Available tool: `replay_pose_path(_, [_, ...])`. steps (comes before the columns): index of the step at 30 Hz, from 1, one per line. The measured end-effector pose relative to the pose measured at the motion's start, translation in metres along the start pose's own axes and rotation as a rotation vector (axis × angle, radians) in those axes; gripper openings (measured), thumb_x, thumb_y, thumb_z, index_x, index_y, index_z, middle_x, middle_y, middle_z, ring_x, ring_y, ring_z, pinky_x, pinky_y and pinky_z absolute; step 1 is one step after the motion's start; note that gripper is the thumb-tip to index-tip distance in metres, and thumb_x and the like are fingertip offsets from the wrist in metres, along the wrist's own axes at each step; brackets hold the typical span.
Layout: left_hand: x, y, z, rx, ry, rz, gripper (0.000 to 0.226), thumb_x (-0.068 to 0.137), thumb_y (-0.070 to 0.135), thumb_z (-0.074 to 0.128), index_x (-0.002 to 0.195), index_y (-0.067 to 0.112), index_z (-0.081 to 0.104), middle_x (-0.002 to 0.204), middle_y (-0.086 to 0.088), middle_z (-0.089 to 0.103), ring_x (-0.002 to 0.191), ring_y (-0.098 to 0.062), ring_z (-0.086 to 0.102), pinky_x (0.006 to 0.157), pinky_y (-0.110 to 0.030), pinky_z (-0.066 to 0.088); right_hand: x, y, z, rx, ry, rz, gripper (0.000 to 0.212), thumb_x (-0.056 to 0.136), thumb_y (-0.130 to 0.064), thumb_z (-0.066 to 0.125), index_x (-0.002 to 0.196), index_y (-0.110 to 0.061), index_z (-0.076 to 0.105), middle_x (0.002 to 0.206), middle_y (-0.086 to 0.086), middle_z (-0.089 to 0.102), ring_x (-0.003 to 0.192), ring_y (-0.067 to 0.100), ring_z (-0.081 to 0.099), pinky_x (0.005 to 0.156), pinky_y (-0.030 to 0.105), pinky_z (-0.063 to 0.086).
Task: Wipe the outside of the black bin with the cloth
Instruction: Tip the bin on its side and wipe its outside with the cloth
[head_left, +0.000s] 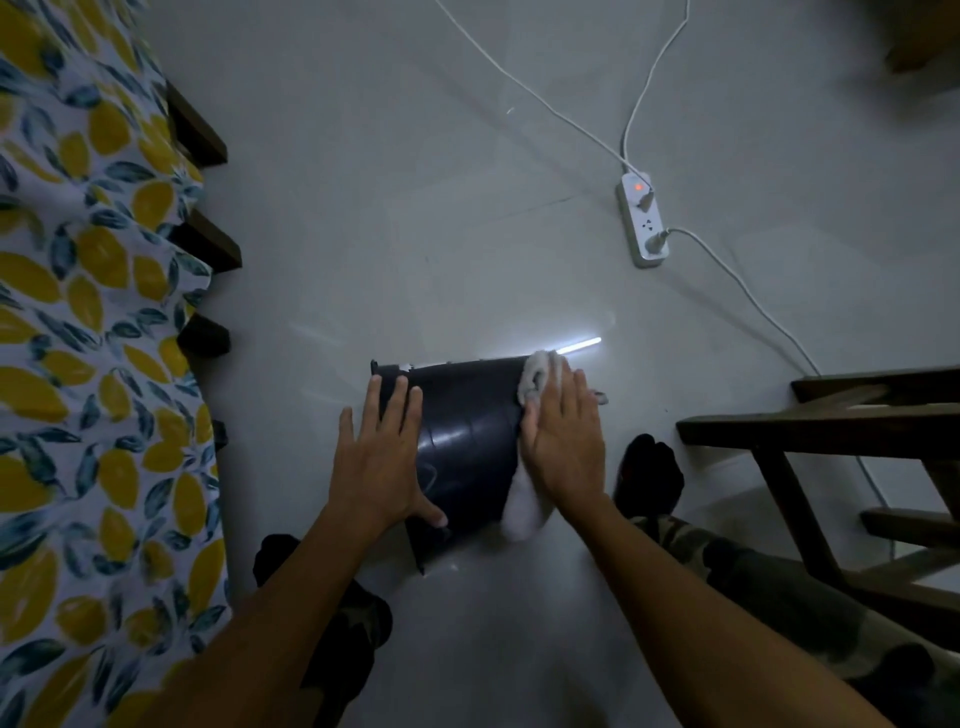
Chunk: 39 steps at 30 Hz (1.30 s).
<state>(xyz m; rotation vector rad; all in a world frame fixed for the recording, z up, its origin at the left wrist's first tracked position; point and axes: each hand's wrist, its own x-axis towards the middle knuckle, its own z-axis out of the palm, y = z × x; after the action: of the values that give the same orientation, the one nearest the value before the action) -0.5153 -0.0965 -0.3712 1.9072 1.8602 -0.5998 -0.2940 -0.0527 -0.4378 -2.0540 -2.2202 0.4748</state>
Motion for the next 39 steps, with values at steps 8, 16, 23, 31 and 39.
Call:
replay_pose_path(8, [-0.009, 0.001, 0.011, -0.044, 0.035, 0.008, 0.163, 0.038, 0.087, 0.073, 0.158, 0.013, -0.009, 0.165, -0.011, -0.018, 0.15, -0.037, -0.02, 0.119, -0.059, 0.017, -0.052, -0.048, 0.006, 0.013, -0.105, -0.652, 0.06, 0.108, -0.037, 0.035, 0.161, -0.013, 0.02, 0.17, 0.01, 0.011, 0.157, 0.03, 0.006, 0.126, 0.05, 0.012])
replay_pose_path(16, [0.006, -0.001, -0.005, -0.008, -0.024, 0.007, 0.162, 0.04, 0.09, 0.07, 0.156, 0.014, -0.015, 0.164, -0.01, -0.022, 0.149, -0.037, -0.023, 0.12, -0.058, 0.013, 0.009, 0.016, 0.0, 0.35, 0.026, 0.14, 0.056, 0.107, -0.043, 0.026, 0.161, -0.027, 0.018, 0.167, -0.003, 0.024, 0.153, 0.021, 0.024, 0.121, 0.044, 0.032])
replay_pose_path(23, [0.007, 0.0, -0.001, -0.041, -0.007, 0.015, 0.163, 0.04, 0.086, 0.074, 0.156, 0.012, -0.013, 0.164, -0.012, -0.022, 0.148, -0.038, -0.024, 0.122, -0.055, 0.014, -0.087, -0.032, 0.023, 0.253, -0.013, -0.201, 0.06, 0.109, -0.024, 0.038, 0.162, -0.013, 0.012, 0.17, 0.008, 0.011, 0.157, 0.026, 0.008, 0.126, 0.048, 0.019])
replay_pose_path(31, [0.007, 0.003, -0.002, -0.079, 0.007, 0.03, 0.164, 0.037, 0.087, 0.074, 0.157, 0.012, -0.009, 0.165, -0.01, -0.019, 0.149, -0.037, -0.023, 0.119, -0.053, 0.018, -0.018, 0.009, 0.008, 0.322, 0.088, 0.322, 0.057, 0.108, -0.039, 0.027, 0.161, -0.019, 0.019, 0.169, 0.003, 0.015, 0.156, 0.021, 0.014, 0.122, 0.045, 0.029])
replay_pose_path(39, [0.001, 0.005, 0.006, -0.148, 0.026, 0.028, 0.167, 0.032, 0.084, 0.077, 0.157, 0.008, -0.004, 0.166, -0.011, -0.014, 0.148, -0.037, -0.022, 0.118, -0.056, 0.023, -0.049, -0.027, 0.006, 0.07, -0.067, -0.481, 0.066, 0.104, -0.029, 0.042, 0.162, -0.017, 0.013, 0.17, 0.009, 0.009, 0.156, 0.028, 0.006, 0.125, 0.049, 0.017])
